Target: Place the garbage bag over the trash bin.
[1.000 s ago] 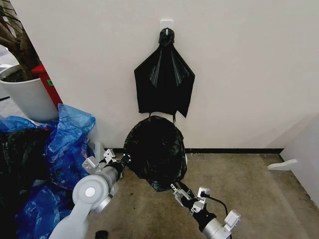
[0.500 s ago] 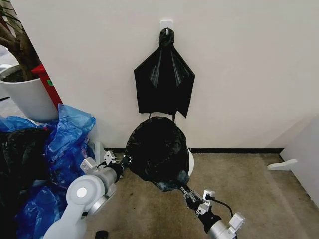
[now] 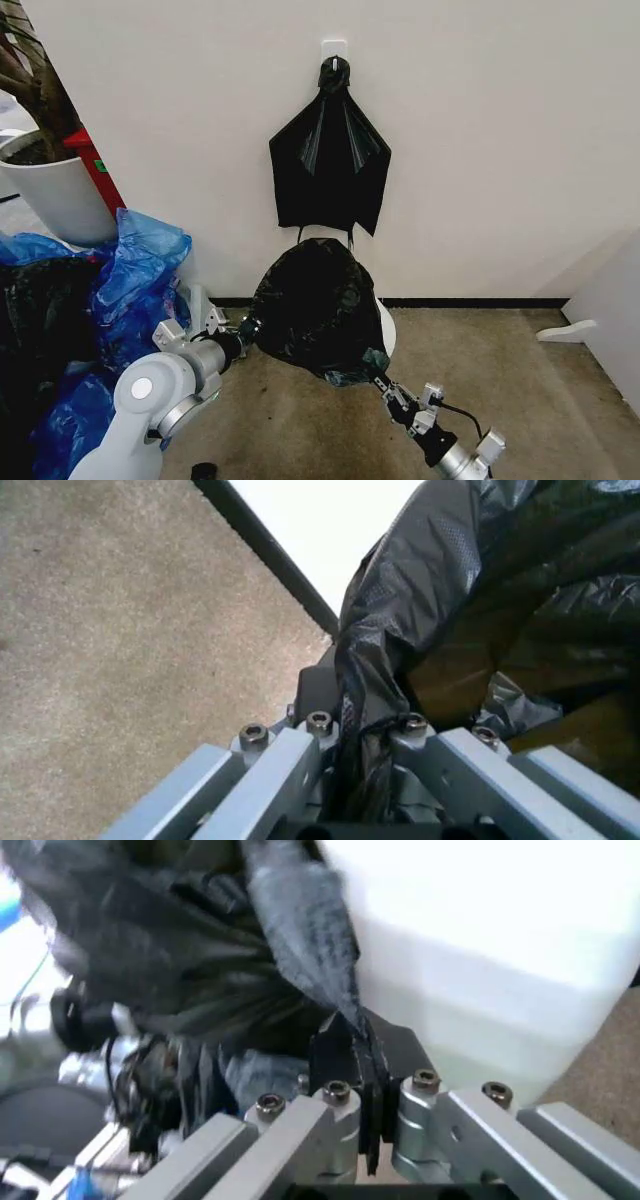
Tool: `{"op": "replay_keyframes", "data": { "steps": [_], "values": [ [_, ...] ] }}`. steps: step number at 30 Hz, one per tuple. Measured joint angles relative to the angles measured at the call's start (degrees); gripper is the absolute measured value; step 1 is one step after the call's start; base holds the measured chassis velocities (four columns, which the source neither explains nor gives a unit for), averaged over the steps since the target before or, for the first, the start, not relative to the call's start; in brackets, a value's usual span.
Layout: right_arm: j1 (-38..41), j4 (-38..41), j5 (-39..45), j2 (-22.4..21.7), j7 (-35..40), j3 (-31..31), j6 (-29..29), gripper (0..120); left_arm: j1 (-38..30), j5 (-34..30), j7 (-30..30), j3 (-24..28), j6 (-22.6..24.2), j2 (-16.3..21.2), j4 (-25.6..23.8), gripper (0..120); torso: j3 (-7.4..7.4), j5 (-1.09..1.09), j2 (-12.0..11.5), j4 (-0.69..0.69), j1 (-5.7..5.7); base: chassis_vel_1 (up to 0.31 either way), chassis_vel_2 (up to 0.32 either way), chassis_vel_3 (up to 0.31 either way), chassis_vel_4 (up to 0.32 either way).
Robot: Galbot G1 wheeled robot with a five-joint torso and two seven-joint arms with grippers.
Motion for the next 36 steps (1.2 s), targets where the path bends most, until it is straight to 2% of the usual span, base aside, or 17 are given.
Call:
{"op": "replay_keyframes", "data": {
  "steps": [4,16,20,22,25,28,32,33,36],
  "values": [
    [0.03,-2.08,-4.73,0.14,-5.08,0.96,-0.85,0,-0.73,-2.14,0.21,-0.13,0.25,0.01,0.3,1,0.0,0.0,0.0,-0.01,0.0,0.0,0.0,0.0,0.0],
    [2.37,-2.66,-8.63,1.27,-4.88,-0.63,-0.68,0,-0.68,-4.42,0.9,-1.16,1.44,0.25,0.21,1,0.0,-0.01,0.0,0.01,0.0,0.0,0.0,0.0,0.0],
    [1.24,-1.68,-12.59,1.23,-4.29,-0.46,0.89,18,-1.17,-4.76,0.9,-1.37,1.54,0.54,0.62,1,0.0,-0.01,0.0,0.0,0.0,0.0,0.0,0.0,0.0],
    [0.89,-1.56,-13.42,1.22,-4.26,-0.26,1.35,19,-1.33,-4.79,0.9,-1.38,1.54,0.59,0.76,1,0.0,-0.01,0.0,0.01,0.0,0.0,0.0,0.0,0.0],
    [-2.24,0.41,-17.65,1.13,-3.02,1.12,4.04,34,-2.34,-4.81,0.68,-1.39,1.34,0.73,2.27,1,0.0,-0.01,0.0,-0.01,0.0,0.0,0.0,0.0,0.0],
    [-3.9,1.86,-18.65,1.07,-1.82,1.57,5.11,41,-2.7,-4.64,0.59,-1.39,0.94,0.74,3.16,1,0.0,-0.02,0.0,-0.01,0.0,0.0,0.0,0.0,0.0],
    [-6.68,4.72,-21.28,1.54,1.31,2.54,8.33,61,-3.61,-4.34,0.57,-1.07,0.43,0.5,5.18,1,0.0,-0.01,0.0,-0.01,0.0,0.0,0.0,0.0,0.0],
    [-6.68,4.72,-21.28,1.54,1.31,2.54,8.33,61,-3.61,-4.34,0.57,-1.07,0.43,0.5,5.18,1,0.0,-0.01,0.0,-0.01,0.0,0.0,0.0,0.0,0.0],
    [-7.48,6.49,-21.66,2.08,3.15,4.05,9.11,72,-3.4,-2.26,2.47,-0.47,1.1,0.58,5.51,1,0.0,0.0,0.0,-0.01,0.0,0.0,0.0,0.0,0.0]
  ]
}}
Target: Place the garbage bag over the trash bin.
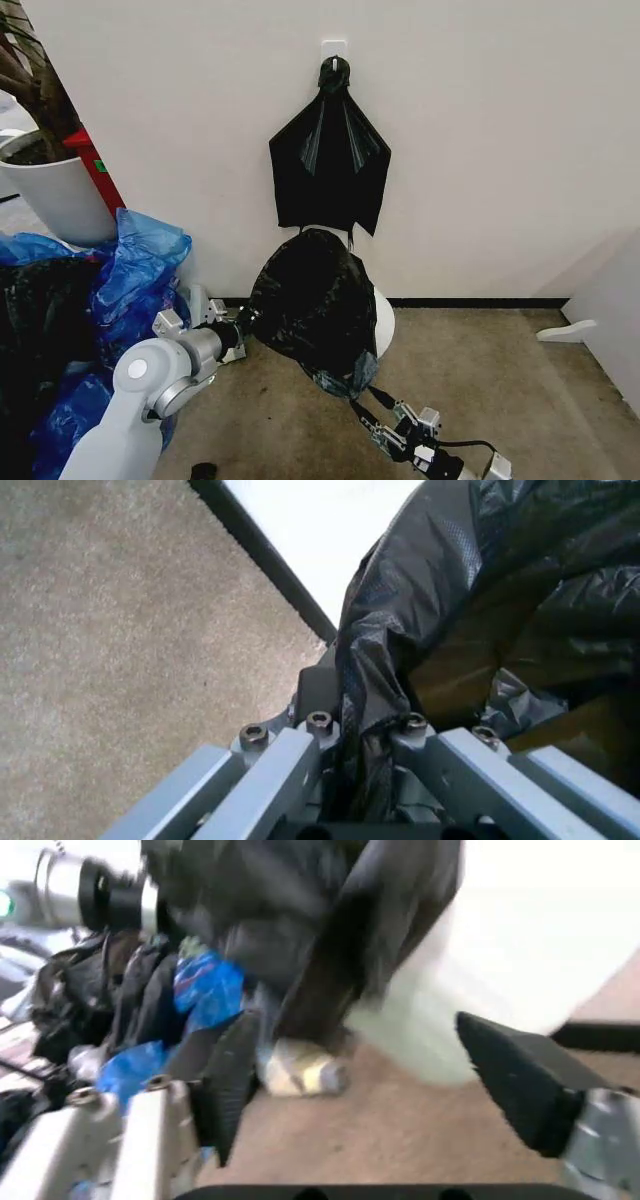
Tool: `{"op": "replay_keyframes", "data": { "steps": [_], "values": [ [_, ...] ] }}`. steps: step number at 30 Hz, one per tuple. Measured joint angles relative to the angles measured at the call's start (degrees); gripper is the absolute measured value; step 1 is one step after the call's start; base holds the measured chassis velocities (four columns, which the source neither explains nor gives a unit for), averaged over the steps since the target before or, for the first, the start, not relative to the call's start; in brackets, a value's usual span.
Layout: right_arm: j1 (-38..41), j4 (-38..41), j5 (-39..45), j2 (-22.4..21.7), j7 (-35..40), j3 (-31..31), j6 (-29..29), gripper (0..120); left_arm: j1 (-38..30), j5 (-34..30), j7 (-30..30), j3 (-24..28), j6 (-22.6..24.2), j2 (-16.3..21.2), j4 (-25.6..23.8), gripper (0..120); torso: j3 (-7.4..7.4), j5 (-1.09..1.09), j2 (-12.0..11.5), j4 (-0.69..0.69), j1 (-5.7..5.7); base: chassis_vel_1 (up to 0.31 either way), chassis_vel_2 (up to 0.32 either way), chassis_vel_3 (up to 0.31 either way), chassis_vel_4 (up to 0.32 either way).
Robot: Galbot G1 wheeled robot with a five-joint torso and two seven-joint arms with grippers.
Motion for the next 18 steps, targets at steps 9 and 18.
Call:
{"op": "replay_keyframes", "data": {
  "steps": [9,18],
  "values": [
    [-1.33,4.51,2.79,-0.36,2.86,4.59,0.16,99,2.16,11.58,16.64,0.42,3.34,0.83,1.73,1,0.0,0.01,0.0,-0.01,0.0,0.0,0.0,0.0,0.0],
    [3.0,13.72,17.31,-2.64,12.27,10.59,-6.69,100,4.58,32.42,49.85,2.48,-5.38,2.22,9.71,1,0.0,-0.01,0.0,0.01,0.0,0.0,0.0,0.0,0.0]
  ]
}}
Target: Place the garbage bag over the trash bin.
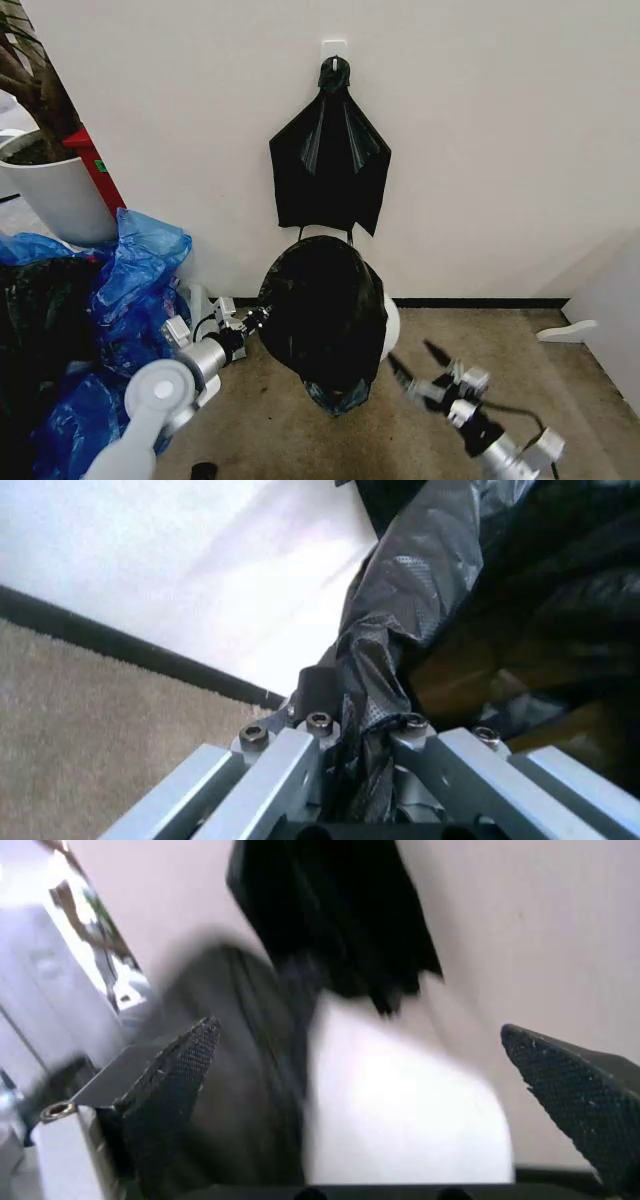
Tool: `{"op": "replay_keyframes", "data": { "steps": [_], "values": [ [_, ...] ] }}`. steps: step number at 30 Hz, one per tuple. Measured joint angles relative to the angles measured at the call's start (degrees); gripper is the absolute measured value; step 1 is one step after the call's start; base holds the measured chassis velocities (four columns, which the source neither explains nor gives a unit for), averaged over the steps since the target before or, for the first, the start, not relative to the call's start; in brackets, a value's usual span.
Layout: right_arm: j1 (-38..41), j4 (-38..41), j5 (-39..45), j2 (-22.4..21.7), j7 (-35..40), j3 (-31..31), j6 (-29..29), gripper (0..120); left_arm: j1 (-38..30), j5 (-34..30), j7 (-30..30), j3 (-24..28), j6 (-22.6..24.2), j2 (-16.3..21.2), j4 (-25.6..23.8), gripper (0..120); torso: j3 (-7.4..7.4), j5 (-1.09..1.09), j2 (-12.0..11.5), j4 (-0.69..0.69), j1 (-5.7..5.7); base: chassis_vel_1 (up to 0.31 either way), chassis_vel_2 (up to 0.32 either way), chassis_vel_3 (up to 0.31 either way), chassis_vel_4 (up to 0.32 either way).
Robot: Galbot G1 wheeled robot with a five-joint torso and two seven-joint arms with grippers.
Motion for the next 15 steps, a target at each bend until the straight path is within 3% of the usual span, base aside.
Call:
{"op": "replay_keyframes", "data": {
  "steps": [4,6,11,15],
  "values": [
    [2.07,3.28,7.08,-1.62,2.29,1.34,-4.06,100,-0.47,4.07,6.52,0.34,-1.53,0.39,2.72,1,0.0,0.0,0.0,-0.01,0.0,0.0,0.0,0.0,0.0],
    [5.82,7.02,14.71,-3.97,9.18,1.51,-10.11,100,-0.88,11.45,13.42,1.0,-3.76,0.7,5.5,1,0.0,0.01,0.0,0.0,0.0,0.0,0.0,0.0,0.0],
    [12.3,10.13,25.05,-7.69,22.7,1.23,-23.69,100,-1.17,24.42,23.05,1.83,-8.95,0.89,7.4,1,0.0,0.0,0.0,0.0,0.0,0.0,0.0,0.0,0.0],
    [14.5,9.23,27.05,-8.6,26.56,-0.46,-27.0,100,-1.11,26.74,26.88,1.95,-10.56,1.06,6.95,1,0.0,0.0,0.0,0.0,0.0,0.0,0.0,0.0,0.0]
  ]
}}
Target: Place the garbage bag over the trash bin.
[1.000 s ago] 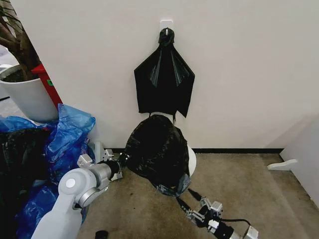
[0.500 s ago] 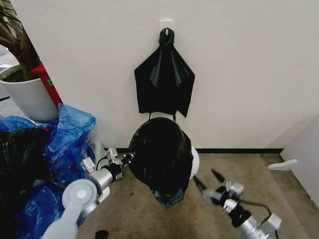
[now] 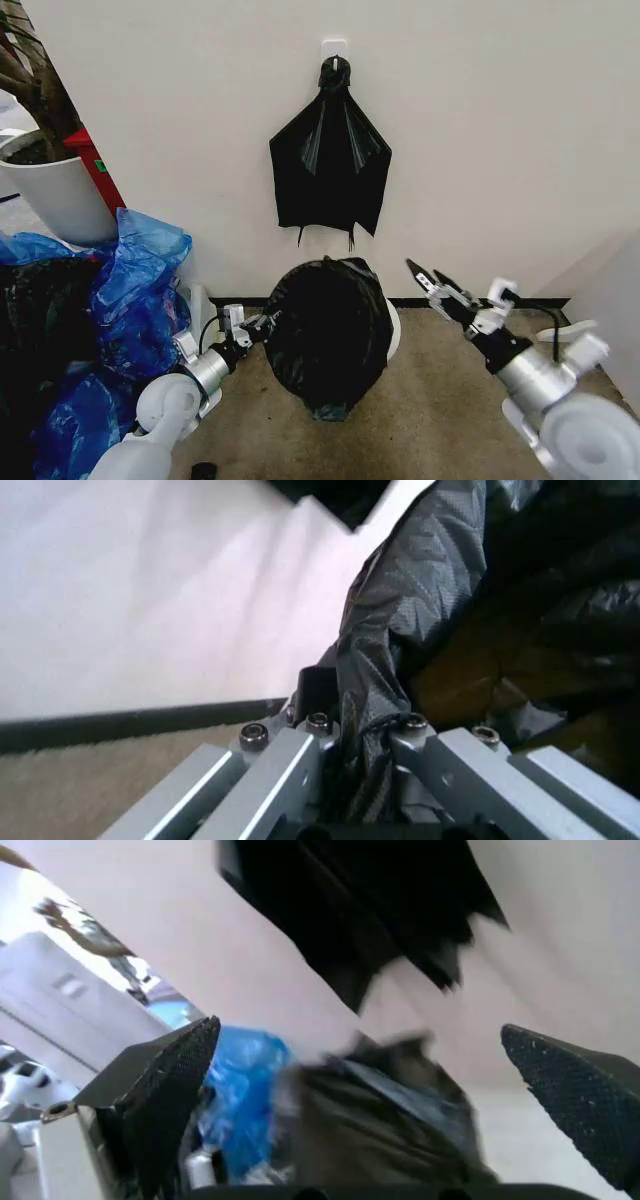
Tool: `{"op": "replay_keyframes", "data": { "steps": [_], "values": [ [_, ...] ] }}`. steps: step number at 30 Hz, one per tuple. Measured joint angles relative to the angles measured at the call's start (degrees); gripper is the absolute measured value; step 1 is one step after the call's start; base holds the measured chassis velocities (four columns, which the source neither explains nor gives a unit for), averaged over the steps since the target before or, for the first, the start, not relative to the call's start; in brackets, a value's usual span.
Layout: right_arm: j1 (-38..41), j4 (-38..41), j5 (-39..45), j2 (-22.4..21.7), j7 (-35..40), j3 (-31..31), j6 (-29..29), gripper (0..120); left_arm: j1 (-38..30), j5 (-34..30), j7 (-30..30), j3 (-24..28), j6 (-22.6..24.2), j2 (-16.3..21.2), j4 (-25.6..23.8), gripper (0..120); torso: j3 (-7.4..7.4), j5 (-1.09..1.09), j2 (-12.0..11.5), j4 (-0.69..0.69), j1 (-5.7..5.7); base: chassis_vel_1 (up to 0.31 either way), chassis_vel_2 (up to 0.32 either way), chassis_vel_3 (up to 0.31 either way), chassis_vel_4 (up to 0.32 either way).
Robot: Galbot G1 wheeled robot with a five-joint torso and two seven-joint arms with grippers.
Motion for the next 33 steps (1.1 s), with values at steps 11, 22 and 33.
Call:
{"op": "replay_keyframes", "data": {
  "steps": [11,22,33],
  "values": [
    [0.59,-5.18,4.57,-1.22,0.75,0.14,-5.32,100,0.64,3.32,10.69,-1.81,-3.27,2.4,-1.45,1,0.0,0.01,0.0,-0.01,0.0,0.0,0.0,0.0,0.0],
    [-0.4,-4.73,5.53,-1.31,-1.62,0.59,-6.14,87,0.11,1.79,11.18,-1.95,-3.12,3.08,-2.02,1,-0.01,0.01,0.0,-0.01,0.0,0.0,0.0,0.0,0.0],
    [-0.38,-2.43,6.58,0.03,-1.46,-0.8,-5.81,47,-0.02,0.73,9.84,-2.04,-2.07,3.88,-1.73,1,-0.01,0.0,0.0,0.0,0.0,0.0,0.0,0.0,0.0]
  ]
}}
